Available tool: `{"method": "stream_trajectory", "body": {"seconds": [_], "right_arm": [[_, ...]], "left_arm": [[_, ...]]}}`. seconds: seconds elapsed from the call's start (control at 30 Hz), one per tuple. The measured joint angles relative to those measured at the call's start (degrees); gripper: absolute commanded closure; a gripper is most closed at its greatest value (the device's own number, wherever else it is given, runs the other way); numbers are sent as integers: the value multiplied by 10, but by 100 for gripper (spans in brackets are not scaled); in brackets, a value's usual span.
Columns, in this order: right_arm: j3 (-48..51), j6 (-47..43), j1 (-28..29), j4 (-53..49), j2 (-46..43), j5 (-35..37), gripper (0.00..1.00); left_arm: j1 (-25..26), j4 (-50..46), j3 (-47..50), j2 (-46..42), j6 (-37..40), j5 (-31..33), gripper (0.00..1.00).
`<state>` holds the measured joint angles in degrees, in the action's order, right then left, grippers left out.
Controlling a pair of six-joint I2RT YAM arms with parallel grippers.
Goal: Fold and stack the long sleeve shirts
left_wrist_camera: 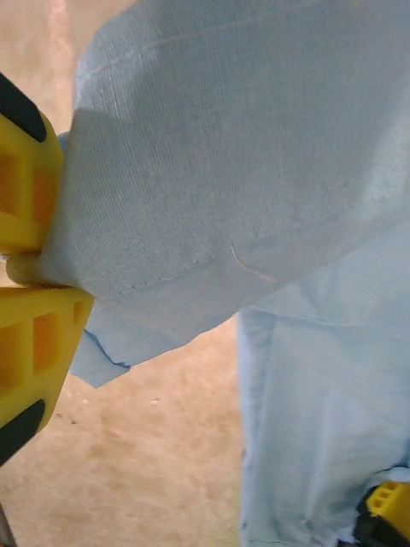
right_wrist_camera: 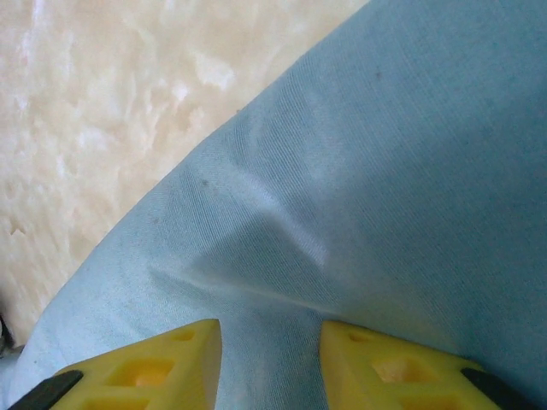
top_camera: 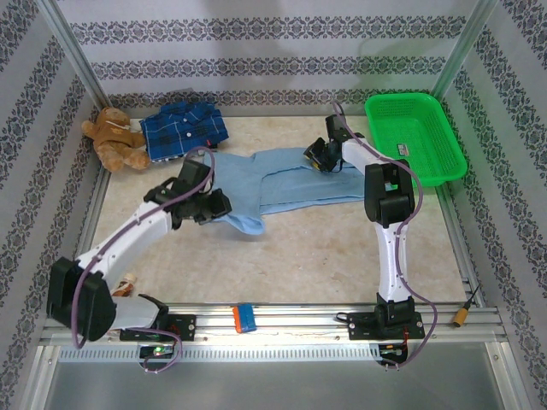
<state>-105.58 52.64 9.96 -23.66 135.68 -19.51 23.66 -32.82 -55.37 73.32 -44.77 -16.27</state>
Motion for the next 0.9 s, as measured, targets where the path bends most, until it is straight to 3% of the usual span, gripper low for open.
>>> {"method": "stream_trajectory", "body": {"seconds": [0.1,0.3,0.37,0.5,0.67,0.77,0.9], "right_arm": [[0,0,0,2,0,-4,58],[17,-1,0,23,-9,-14,49],[27,-2,1,31,-16,-21,45],[49,-21,7,35,-36,-36,38],[69,-84,30,11,-85,-46,32],[85,-144,61,-18,-141,-45,31],[105,-217,116,-40,-213,-47,30]], "left_arm": [[20,10,56,-38,-30,3,71],[42,-26,109,-119,-71,33,25],[42,-58,104,-157,-80,60,15],[39,-133,47,-197,-87,111,10],[4,-193,-43,-117,-78,131,9],[-53,-186,-44,-61,-75,119,9],[-147,-170,-28,-52,-70,103,6]]}}
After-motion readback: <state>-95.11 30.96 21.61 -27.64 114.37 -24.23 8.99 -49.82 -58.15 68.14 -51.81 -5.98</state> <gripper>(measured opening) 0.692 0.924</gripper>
